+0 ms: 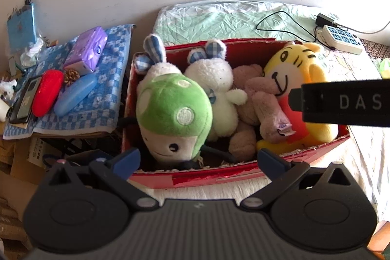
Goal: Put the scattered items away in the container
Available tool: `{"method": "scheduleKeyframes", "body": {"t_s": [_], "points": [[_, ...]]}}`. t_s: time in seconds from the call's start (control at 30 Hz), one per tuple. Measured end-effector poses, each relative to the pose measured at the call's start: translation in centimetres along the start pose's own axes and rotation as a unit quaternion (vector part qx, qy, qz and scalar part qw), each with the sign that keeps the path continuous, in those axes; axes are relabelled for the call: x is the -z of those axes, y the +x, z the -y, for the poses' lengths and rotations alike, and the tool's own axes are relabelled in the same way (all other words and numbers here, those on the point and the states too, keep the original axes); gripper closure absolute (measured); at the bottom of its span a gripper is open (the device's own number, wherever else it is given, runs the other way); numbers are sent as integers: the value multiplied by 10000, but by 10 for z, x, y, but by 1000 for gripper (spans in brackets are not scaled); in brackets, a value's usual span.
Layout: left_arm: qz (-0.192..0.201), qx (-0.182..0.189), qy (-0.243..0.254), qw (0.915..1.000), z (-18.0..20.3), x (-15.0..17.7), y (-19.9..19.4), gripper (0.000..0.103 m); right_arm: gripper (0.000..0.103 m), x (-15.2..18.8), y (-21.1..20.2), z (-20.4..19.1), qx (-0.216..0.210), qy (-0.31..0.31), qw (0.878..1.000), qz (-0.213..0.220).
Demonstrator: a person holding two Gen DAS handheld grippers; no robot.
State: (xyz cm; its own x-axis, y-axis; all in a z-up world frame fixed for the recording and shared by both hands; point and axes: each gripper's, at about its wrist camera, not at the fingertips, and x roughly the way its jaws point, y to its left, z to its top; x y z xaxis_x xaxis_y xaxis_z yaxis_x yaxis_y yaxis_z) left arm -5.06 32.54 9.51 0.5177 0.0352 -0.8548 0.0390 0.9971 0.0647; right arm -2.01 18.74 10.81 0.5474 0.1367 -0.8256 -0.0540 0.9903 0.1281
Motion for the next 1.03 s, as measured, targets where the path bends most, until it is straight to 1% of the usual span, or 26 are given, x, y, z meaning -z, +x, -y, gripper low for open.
{"method": "scheduleKeyframes", "body": {"t_s": [0.13, 0.3, 0.67, 0.87, 1.03], "points": [[-65, 12, -73, 10000, -4, 0, 4, 1, 14, -1, 3, -4, -29, -38, 10000, -26], [-87, 55, -44, 9999, -5, 2, 6, 1, 14, -3, 6, -10, -43, -135, 9999, -52], [-62, 34, -141, 9999, -10, -2, 8, 1, 14, -2, 12, -11, -42, -157, 9998, -89], [35, 96, -226, 9997, -15, -4, 7, 1, 14, -3, 14, -11, -76, -97, 9999, -86], [52, 38, -234, 9997, -14, -5, 7, 1, 14, -3, 16, -11, -109, -96, 9999, -88]]}}
